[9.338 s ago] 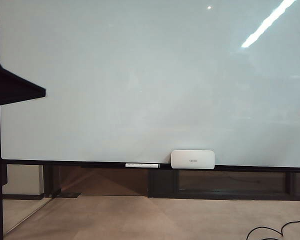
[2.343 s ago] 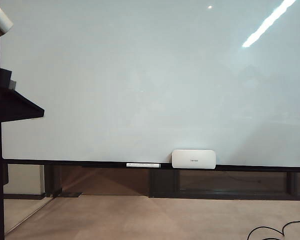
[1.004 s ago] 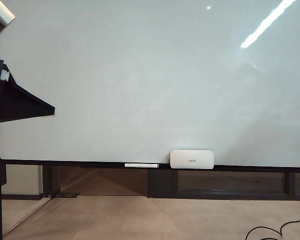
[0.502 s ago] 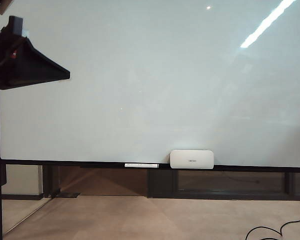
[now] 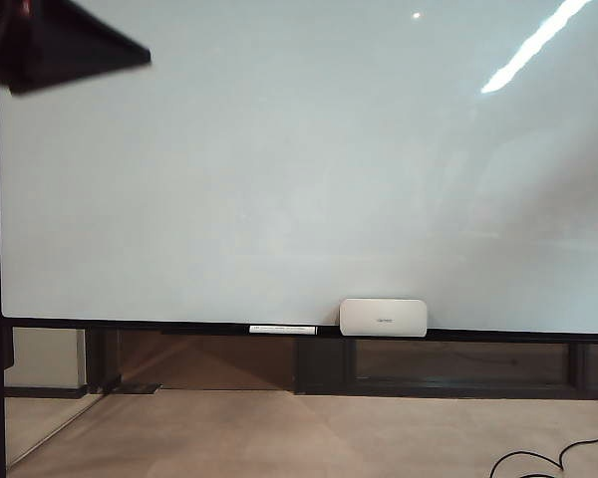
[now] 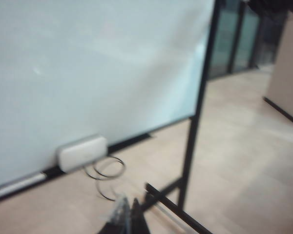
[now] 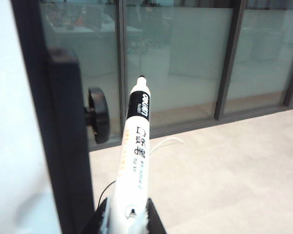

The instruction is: Reach to the right to find the marker pen, pick it up, and write the number 15 on the whiteboard.

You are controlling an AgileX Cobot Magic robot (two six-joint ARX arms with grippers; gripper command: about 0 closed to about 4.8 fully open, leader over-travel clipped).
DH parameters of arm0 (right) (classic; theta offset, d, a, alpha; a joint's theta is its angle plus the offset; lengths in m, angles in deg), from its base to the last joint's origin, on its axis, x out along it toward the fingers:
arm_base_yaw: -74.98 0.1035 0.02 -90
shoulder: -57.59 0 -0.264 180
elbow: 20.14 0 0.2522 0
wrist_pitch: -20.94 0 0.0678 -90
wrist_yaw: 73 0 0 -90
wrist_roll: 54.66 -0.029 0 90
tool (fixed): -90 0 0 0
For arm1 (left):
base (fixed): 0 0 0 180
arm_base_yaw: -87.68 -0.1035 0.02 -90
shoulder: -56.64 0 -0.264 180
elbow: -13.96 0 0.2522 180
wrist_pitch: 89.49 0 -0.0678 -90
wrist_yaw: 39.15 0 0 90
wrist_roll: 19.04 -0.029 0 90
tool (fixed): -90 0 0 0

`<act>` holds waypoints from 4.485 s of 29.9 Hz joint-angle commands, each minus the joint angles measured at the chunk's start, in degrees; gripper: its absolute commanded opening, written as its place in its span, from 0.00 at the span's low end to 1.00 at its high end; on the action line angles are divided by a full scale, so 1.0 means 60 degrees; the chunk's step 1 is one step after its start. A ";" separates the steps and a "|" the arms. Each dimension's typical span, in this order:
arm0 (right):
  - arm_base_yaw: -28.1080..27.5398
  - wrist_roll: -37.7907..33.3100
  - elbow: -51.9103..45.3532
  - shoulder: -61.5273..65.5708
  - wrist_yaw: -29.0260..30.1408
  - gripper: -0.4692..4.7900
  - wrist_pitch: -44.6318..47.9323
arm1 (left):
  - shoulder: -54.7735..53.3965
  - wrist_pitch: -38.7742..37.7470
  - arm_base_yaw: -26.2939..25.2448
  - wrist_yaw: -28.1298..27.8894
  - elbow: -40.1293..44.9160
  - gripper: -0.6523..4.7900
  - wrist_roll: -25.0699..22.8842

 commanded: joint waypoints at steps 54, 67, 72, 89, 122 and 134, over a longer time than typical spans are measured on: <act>1.0029 0.0790 -0.0616 -0.3960 -0.0262 0.09 -0.3650 | 0.4798 -0.7949 0.0007 -0.3894 -0.4962 0.11 -0.2393; 0.9715 0.0805 -0.0667 -0.3264 0.0040 0.09 -0.2455 | 0.4353 -0.7934 0.0011 -0.3818 -0.4954 0.11 -0.3195; 0.9715 0.0805 -0.0667 -0.2630 -0.0047 0.09 -0.2004 | 0.4186 -0.7912 0.0011 -0.3402 -0.4954 0.11 -0.3217; 1.0200 0.0331 -0.0732 -0.1836 -0.1552 0.09 -0.0554 | 0.3213 -0.6495 0.0004 -0.3570 -0.4940 0.11 -0.2805; 1.1154 0.0313 -0.0732 -0.1228 -0.3005 0.09 0.1107 | 0.2055 -0.5519 0.0000 -0.3180 -0.4918 0.11 -0.2339; 1.1151 0.0379 -0.0732 -0.0994 -0.2987 0.09 0.1891 | 0.2044 -0.5158 0.0000 -0.2911 -0.4918 0.11 -0.2382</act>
